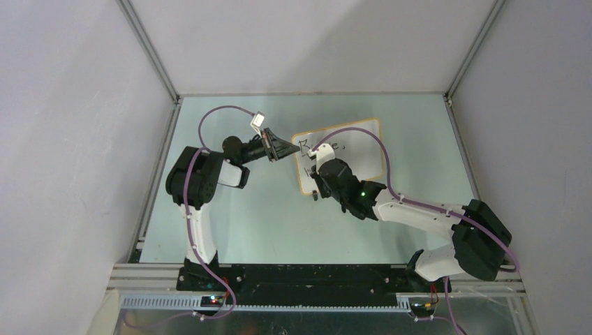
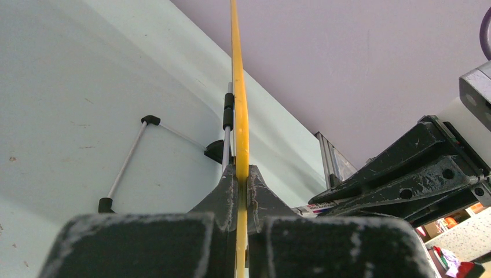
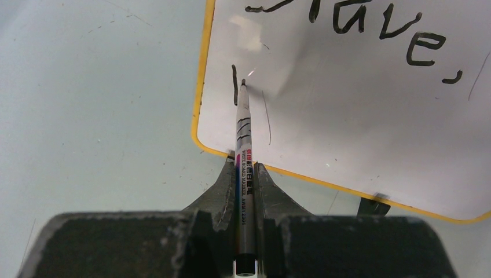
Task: Write a sentence on the whiteboard
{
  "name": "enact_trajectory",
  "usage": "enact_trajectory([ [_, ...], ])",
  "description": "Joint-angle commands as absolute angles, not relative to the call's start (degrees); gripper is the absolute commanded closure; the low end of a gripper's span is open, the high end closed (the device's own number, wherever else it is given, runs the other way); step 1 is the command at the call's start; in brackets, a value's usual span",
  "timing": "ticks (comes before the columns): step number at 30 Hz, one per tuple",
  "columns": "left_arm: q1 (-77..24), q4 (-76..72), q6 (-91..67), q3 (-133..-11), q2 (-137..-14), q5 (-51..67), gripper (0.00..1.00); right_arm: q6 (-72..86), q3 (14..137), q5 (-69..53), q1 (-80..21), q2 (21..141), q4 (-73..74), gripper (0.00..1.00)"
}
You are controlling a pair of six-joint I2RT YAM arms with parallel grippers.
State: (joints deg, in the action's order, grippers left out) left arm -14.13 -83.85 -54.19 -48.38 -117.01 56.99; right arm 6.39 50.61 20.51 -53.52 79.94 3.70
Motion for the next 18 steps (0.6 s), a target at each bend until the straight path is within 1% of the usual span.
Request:
enact_trajectory([
  [1,-14.9,-87.4,-54.6,-49.4,-116.7,58.7,1.0,6.2,53.1,20.1,-53.6,80.0,4.2,1.0],
  [18,-15.0,-87.4,-54.5,-49.4,-116.7,58.7,1.0,5.3,53.1,18.9,-53.8,80.6,3.9,1.0],
])
